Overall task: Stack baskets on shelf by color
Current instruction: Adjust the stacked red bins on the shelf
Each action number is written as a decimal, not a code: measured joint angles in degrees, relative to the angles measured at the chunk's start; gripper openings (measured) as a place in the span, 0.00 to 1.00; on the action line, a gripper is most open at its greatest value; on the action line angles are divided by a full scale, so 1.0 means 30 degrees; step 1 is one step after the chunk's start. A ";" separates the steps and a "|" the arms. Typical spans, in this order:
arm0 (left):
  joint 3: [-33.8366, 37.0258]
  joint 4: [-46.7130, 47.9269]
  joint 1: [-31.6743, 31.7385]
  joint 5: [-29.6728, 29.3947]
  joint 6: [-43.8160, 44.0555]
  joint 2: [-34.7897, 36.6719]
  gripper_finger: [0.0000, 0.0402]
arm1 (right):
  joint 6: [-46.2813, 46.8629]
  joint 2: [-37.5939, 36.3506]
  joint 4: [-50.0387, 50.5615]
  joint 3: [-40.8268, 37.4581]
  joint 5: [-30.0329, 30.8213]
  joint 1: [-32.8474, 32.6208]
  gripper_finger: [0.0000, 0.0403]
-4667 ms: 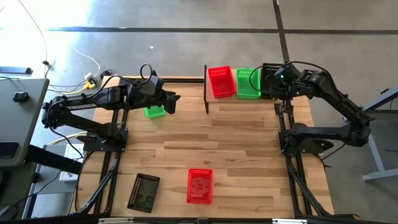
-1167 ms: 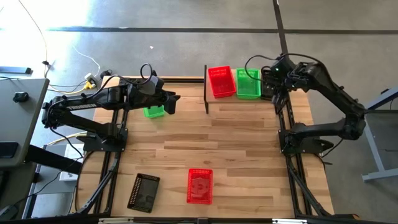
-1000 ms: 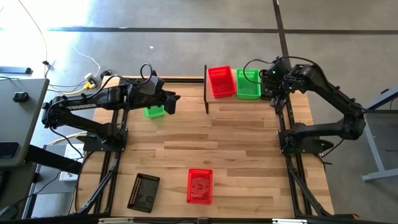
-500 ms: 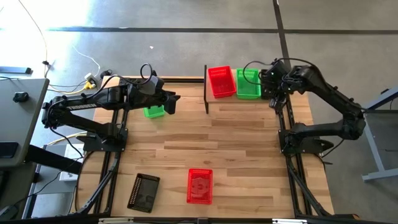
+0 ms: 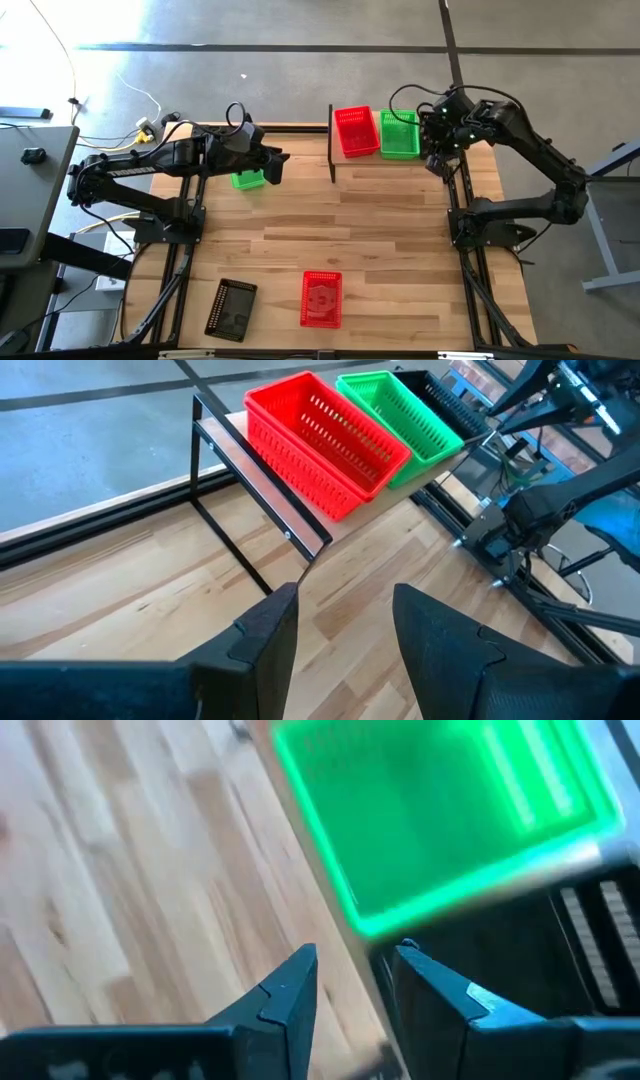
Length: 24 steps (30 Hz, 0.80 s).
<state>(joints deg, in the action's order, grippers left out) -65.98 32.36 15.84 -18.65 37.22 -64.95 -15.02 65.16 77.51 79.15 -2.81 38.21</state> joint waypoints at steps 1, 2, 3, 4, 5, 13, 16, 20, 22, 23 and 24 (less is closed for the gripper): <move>0.0002 0.0000 -0.0001 0.0001 -0.0079 0.0000 0.38 | 0.0026 0.0000 -0.0458 0.0000 -0.0259 -0.0319 0.29; 0.0002 0.0000 0.0000 0.0000 -0.0218 0.0000 0.38 | 0.0145 0.0001 -0.0981 0.0000 -0.0503 -0.0648 0.29; 0.0002 0.0000 0.0000 0.0006 -0.0339 0.0000 0.38 | 0.0403 0.0001 -0.1639 0.0000 -0.0652 -0.0980 0.29; 0.0002 0.0000 -0.0007 0.0000 -0.0469 0.0000 0.38 | 0.0621 0.0001 -0.2426 -0.0011 -0.0663 -0.1322 0.29; 0.0002 0.0000 -0.0006 0.0000 -0.0496 0.0000 0.38 | 0.0849 0.0001 -0.3272 -0.0057 -0.0658 -0.1697 0.29; 0.0002 0.0000 0.0000 -0.0022 -0.0865 0.0000 0.38 | 0.1478 0.0747 -0.8888 -0.0423 -0.0598 -0.4232 0.29; 0.0002 0.0000 0.0000 -0.0035 -0.0986 0.0000 0.38 | 0.1362 0.1525 -1.0027 -0.0423 -0.0308 -0.5079 0.29; 0.0002 0.0000 -0.0001 -0.0066 -0.1830 0.0000 0.38 | 0.0744 0.2726 -1.0657 -0.0430 0.1114 -0.6184 0.29; 0.0002 0.0000 -0.0007 -0.0066 -0.2170 0.0000 0.38 | 0.0661 0.3396 -1.0849 -0.0437 0.2081 -0.6595 0.29; 0.0002 0.0000 -0.0006 -0.0066 -0.2297 0.0000 0.38 | 0.0631 0.3741 -1.0867 -0.0437 0.2479 -0.6749 0.29; 0.0002 0.0000 -0.0007 -0.0066 -0.2420 0.0000 0.38 | 0.0571 0.4083 -1.0840 -0.0437 0.2842 -0.6866 0.29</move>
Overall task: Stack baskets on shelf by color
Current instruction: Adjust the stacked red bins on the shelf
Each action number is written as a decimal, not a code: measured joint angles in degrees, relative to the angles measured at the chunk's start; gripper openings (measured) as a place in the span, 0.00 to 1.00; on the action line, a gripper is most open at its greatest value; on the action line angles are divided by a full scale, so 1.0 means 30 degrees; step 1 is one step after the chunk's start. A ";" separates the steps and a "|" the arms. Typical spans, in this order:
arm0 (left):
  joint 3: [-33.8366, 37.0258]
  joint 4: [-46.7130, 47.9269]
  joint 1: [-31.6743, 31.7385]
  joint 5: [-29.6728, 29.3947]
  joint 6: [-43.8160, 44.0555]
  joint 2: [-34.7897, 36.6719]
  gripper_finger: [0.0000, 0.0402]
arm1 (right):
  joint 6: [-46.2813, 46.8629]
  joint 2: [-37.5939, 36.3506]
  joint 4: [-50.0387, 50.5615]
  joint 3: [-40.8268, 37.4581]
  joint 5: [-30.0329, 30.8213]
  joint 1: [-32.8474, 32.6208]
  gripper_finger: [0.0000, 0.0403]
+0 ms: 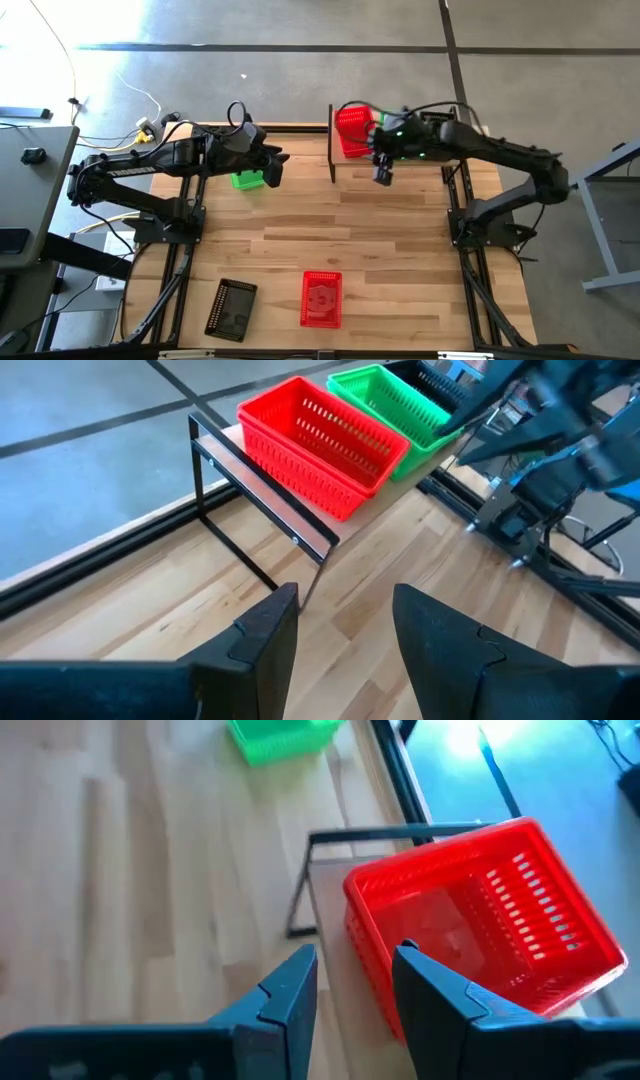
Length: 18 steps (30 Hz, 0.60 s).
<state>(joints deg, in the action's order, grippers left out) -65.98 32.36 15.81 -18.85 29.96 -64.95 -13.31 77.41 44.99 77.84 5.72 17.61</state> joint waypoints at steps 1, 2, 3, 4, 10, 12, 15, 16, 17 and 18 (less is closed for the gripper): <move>0.0000 0.0000 0.0000 0.0000 -0.0088 0.0003 0.38 | -0.0192 0.0350 0.0002 0.0000 0.0283 -0.0078 0.29; 0.0000 0.0000 0.0007 0.0000 -0.0219 0.0000 0.38 | -0.0445 0.0670 -0.0010 0.0000 0.0544 -0.0159 0.29; 0.0000 0.0000 0.0005 0.0000 -0.0347 0.0000 0.38 | -0.0691 0.0978 -0.0037 0.0000 0.0821 -0.0227 0.29; 0.0000 0.0000 0.0000 0.0000 -0.0490 0.0000 0.38 | -0.0851 0.1295 -0.0098 0.0000 0.1172 -0.0276 0.29; -0.0003 0.0000 0.0001 0.0000 -0.0713 0.0000 0.38 | -0.1246 0.2626 -0.0854 -0.0007 0.3185 -0.0302 0.29; 0.0000 0.0000 0.0000 0.0000 -0.0813 0.0000 0.38 | -0.1489 0.2815 -0.1316 -0.0007 0.3719 -0.0301 0.29; 0.0000 0.0000 0.0000 0.0007 -0.1381 0.0000 0.38 | -0.1766 0.3131 -0.1652 -0.0007 0.4058 -0.0301 0.29; 0.0000 0.0000 0.0006 0.0001 -0.1534 0.0000 0.38 | -0.1765 0.3247 -0.1693 -0.0007 0.4017 -0.0301 0.29; 0.0000 0.0007 0.0004 0.0013 -0.1573 0.0000 0.38 | -0.1722 0.3369 -0.1782 -0.0007 0.3910 -0.0301 0.29; 0.0000 0.0031 0.0006 0.0025 -0.1575 0.0000 0.38 | -0.1678 0.3497 -0.1900 -0.0007 0.3773 -0.0301 0.29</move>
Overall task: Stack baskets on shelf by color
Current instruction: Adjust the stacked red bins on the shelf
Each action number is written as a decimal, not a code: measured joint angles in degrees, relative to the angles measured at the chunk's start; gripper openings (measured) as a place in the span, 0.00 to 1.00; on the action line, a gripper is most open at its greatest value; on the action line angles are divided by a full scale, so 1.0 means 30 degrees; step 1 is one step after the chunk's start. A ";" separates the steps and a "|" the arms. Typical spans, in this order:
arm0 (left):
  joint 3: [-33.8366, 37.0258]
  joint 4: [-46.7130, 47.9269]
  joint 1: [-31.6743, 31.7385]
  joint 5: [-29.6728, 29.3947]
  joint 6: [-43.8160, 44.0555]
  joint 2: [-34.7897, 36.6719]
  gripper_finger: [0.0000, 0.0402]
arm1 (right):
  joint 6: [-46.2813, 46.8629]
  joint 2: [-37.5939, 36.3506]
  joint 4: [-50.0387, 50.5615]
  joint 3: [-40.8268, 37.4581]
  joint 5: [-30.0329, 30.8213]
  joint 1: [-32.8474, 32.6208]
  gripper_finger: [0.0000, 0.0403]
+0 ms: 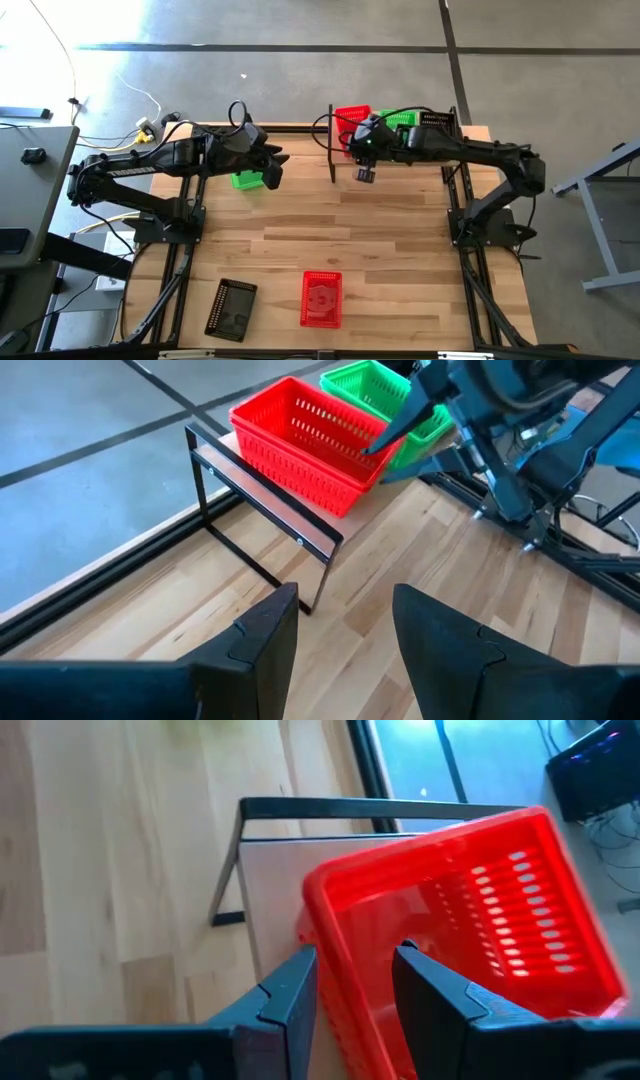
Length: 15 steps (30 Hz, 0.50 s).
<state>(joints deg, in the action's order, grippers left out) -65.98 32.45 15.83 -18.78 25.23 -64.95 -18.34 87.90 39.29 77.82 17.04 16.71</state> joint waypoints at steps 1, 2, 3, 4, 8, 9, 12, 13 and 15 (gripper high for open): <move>0.0000 0.0024 0.0001 0.0011 0.0000 0.0000 0.38 | 0.0034 0.0125 -0.0089 0.0000 -0.0151 0.0000 0.29; 0.0000 0.0036 -0.0004 0.0018 0.0000 0.0000 0.38 | 0.0083 0.0305 -0.0183 0.0000 -0.0282 -0.0007 0.29; 0.0000 0.0062 -0.0001 0.0018 0.0000 0.0000 0.38 | 0.0083 0.0477 -0.0322 0.0000 -0.0322 -0.0014 0.29; 0.0000 0.0112 0.0001 0.0021 0.0000 0.0000 0.38 | 0.0118 0.0633 -0.0417 0.0000 -0.0303 -0.0042 0.29; 0.0000 0.0260 -0.0004 0.0033 0.0000 0.0000 0.38 | 0.0487 0.1058 -0.1088 0.0029 -0.0229 -0.0238 0.29; 0.0000 0.0260 -0.0005 0.0033 0.0000 0.0001 0.38 | 0.0543 0.1093 -0.1250 0.0029 -0.0236 -0.0257 0.29; 0.0000 0.0260 -0.0006 0.0033 -0.0082 0.0000 0.38 | 0.0595 0.1106 -0.1926 0.0037 -0.0328 -0.0342 0.29; 0.0000 0.0260 -0.0003 0.0033 -0.0221 0.0000 0.38 | 0.0601 0.1106 -0.2102 0.0044 -0.0332 -0.0342 0.29; 0.0000 0.0260 -0.0006 0.0039 -0.0580 0.0000 0.38 | 0.0708 0.1106 -0.2535 0.0044 -0.0391 -0.0342 0.29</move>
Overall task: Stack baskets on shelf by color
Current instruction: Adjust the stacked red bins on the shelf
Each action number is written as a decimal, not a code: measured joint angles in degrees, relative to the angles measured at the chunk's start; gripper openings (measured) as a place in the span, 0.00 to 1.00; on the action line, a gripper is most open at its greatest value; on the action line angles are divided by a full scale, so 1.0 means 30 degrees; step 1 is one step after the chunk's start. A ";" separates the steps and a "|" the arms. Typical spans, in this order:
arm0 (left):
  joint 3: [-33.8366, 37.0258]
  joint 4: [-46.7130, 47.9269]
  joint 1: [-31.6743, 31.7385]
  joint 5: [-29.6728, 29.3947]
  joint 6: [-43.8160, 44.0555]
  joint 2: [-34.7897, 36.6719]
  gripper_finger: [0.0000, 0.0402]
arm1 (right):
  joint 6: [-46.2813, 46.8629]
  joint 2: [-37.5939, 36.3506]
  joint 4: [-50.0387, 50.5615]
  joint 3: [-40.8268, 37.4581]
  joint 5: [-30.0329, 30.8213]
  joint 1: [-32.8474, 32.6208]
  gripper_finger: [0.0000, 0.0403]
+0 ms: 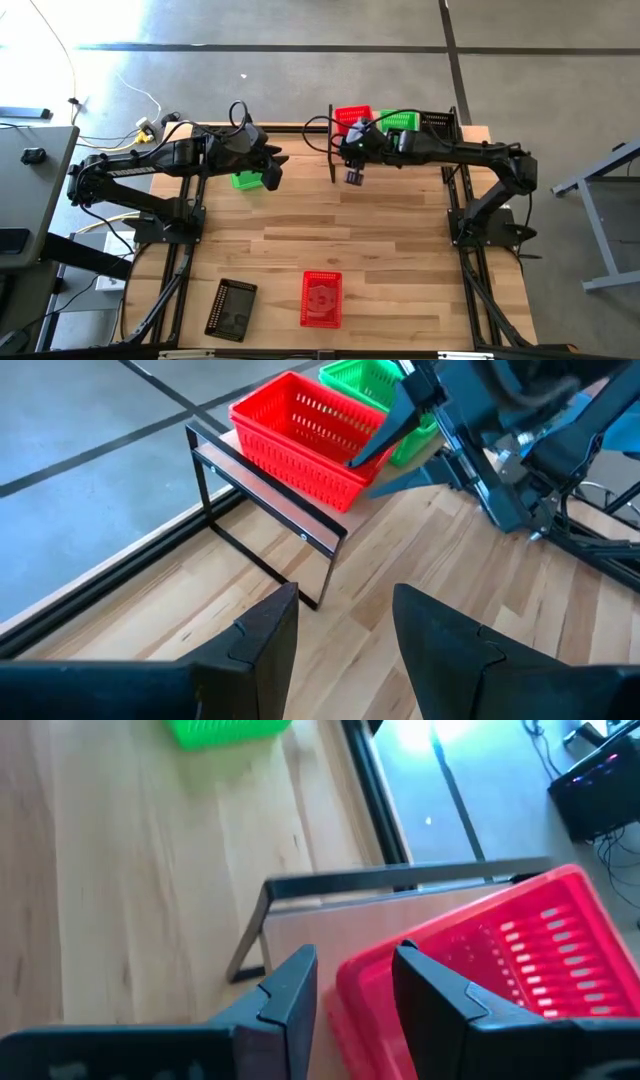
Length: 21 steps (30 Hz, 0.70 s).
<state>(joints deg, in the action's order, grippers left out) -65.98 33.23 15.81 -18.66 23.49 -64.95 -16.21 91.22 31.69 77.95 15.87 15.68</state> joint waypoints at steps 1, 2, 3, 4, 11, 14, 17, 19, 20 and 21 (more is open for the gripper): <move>0.0000 0.0000 0.0007 -0.0006 -0.0045 0.0000 0.38 | 0.0220 0.0000 -0.0212 0.0000 -0.0003 0.0000 0.29; 0.0000 0.0000 0.0004 0.0000 -0.0047 0.0000 0.38 | 0.0332 0.0000 -0.0413 0.0003 -0.0014 0.0000 0.29; -0.0005 0.0000 0.0005 -0.0003 -0.0054 0.0000 0.38 | 0.0406 0.0000 -0.0534 0.0007 -0.0015 0.0000 0.29; 0.0000 0.0000 0.0005 -0.0003 -0.0054 0.0000 0.38 | 0.0425 0.0000 -0.0560 0.0007 0.0005 0.0000 0.29; 0.0000 -0.0004 0.0004 0.0001 -0.0054 0.0000 0.38 | 0.1427 0.0000 0.0061 0.0010 0.0437 0.0058 0.29; 0.0000 -0.0007 0.0004 0.0001 -0.0054 0.0000 0.38 | 0.1915 0.0212 0.0150 0.0007 0.0070 0.0058 0.29; 0.0000 0.0000 0.0004 0.0001 -0.0061 0.0000 0.38 | 0.1984 0.0334 -0.0080 -0.0007 -0.0004 0.0058 0.29; 0.0000 0.0006 0.0000 0.0007 -0.0120 0.0000 0.38 | 0.2224 0.0378 -0.0146 -0.0007 -0.0352 0.0052 0.29; 0.0000 0.0010 0.0001 0.0009 -0.0235 0.0000 0.38 | 0.2436 0.0379 -0.0296 -0.0007 -0.0543 0.0042 0.29; 0.0000 0.0050 0.0003 0.0009 -0.0403 0.0000 0.38 | 0.2617 0.0379 -0.0546 -0.0007 -0.0781 0.0036 0.29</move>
<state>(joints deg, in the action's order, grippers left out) -65.98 33.38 15.82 -18.63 22.29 -64.95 -8.36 92.36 30.05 77.93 13.52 15.79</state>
